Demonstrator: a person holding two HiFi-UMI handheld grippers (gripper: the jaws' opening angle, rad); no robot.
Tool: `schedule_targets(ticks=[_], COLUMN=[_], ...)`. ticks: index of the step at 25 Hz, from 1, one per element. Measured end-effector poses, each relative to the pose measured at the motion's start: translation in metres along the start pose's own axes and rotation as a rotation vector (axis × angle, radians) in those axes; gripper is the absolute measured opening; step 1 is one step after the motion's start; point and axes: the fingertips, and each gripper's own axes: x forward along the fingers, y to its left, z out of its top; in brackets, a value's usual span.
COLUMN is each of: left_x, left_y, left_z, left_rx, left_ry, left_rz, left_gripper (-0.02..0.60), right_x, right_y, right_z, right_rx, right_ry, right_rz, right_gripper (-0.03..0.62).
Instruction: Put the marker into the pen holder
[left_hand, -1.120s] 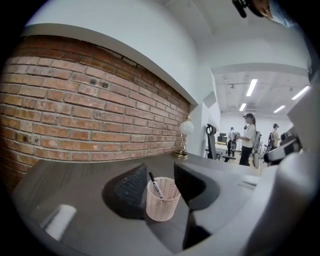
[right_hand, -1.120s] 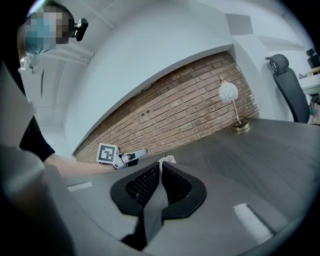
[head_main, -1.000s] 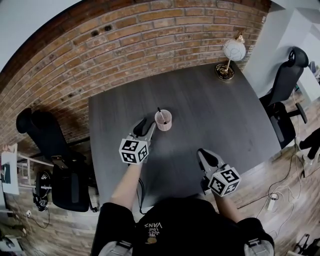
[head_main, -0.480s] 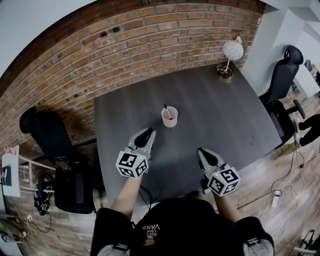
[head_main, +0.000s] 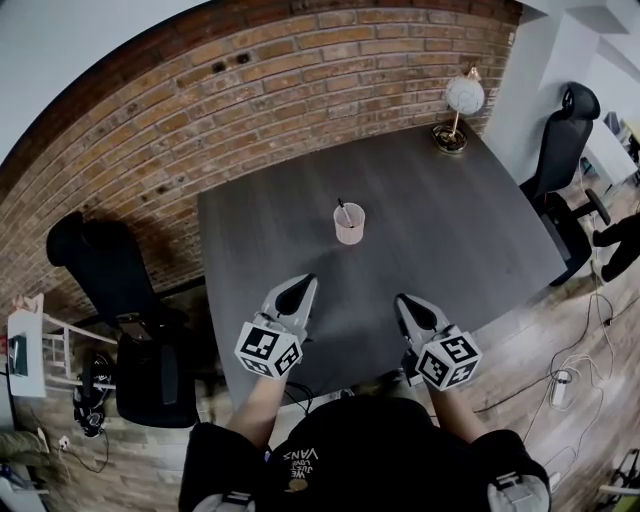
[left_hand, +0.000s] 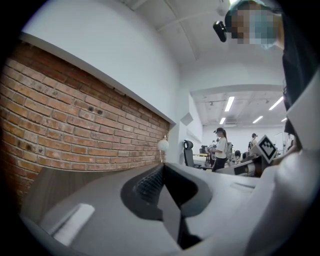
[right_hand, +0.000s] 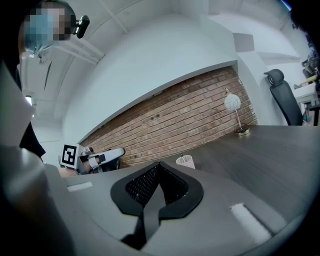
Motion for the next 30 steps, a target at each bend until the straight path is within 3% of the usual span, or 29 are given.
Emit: schedule_targets(ticks=[12, 30], left_x=[-0.054, -0.090], left_y=[-0.008, -0.039], left_z=[-0.004, -0.040], left_rx=[-0.048, -0.094], left_ry=[-0.044, 0.022], left_rz=[0.027, 0.020], left_gripper=[0.052, 0.052], right_x=[-0.015, -0.020], right_y=[0.023, 0.045], right_z=[-0.015, -0.052], right_rx=[-0.008, 0.020], right_ry=[-0.013, 0.049], right_rz=[-0.030, -0.028], right_gripper=[-0.003, -0.003])
